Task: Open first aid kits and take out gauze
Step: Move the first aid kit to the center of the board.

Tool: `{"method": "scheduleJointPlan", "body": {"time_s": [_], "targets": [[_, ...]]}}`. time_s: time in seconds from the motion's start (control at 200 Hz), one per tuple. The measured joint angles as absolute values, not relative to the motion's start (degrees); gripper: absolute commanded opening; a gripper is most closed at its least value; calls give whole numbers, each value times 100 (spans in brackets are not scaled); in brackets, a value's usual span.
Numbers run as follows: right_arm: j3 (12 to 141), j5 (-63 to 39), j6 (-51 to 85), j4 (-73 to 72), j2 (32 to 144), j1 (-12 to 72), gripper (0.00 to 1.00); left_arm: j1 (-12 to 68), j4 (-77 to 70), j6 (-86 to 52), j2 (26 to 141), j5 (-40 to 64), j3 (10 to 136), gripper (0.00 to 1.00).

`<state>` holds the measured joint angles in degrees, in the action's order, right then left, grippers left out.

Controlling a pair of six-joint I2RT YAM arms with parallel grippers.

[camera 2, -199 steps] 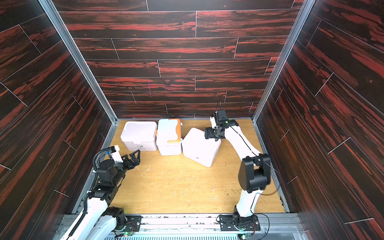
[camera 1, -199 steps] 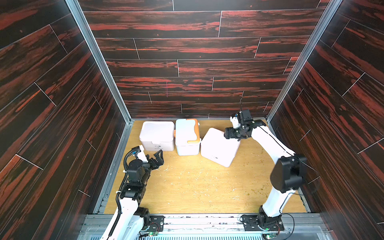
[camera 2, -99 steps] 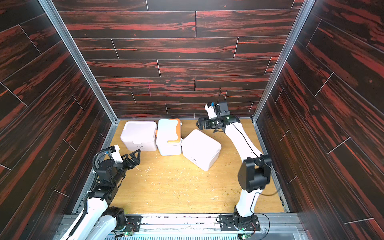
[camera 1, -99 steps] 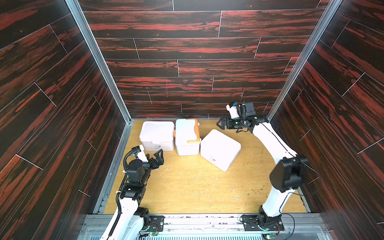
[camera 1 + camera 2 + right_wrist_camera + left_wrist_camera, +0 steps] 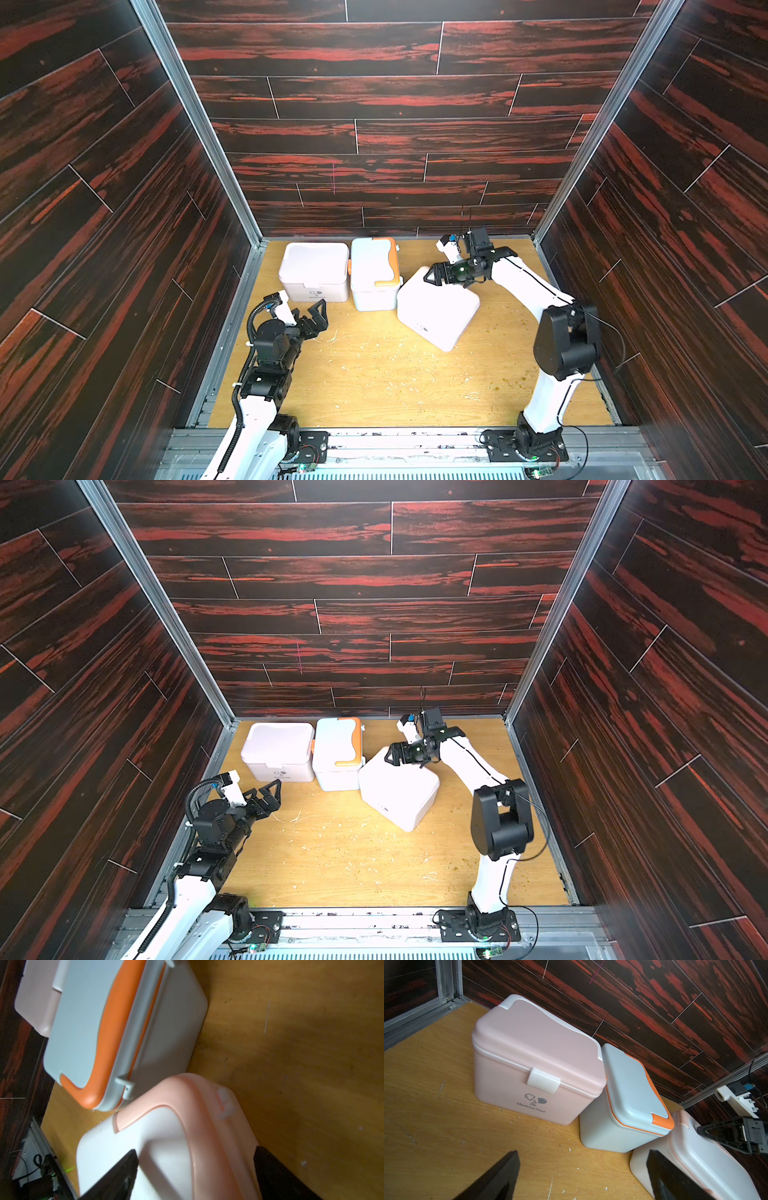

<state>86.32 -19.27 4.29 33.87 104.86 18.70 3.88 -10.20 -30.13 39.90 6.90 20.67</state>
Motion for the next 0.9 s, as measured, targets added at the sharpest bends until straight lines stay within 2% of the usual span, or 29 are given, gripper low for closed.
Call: {"method": "scheduleJointPlan", "body": {"time_s": [0.195,0.336,0.596,0.731,0.902], "targets": [[7164,-1737,1098,3092,9273,2023,88,388,-1116,-3190,3955,692,2032,100],[6200,-1678,1680,2814,8366,2128,92,388,-1374,-3632,4060,814,1942,100],[5002,-2298,2668,2239,7234,2891,99,499,-1935,-5054,4648,1704,1852,100],[4595,-2353,2952,2154,6890,3122,99,716,-1822,-5612,4362,2038,1699,100],[4560,-1660,3011,2226,6372,3118,99,790,-1608,-6278,3538,2191,1466,100]]}}
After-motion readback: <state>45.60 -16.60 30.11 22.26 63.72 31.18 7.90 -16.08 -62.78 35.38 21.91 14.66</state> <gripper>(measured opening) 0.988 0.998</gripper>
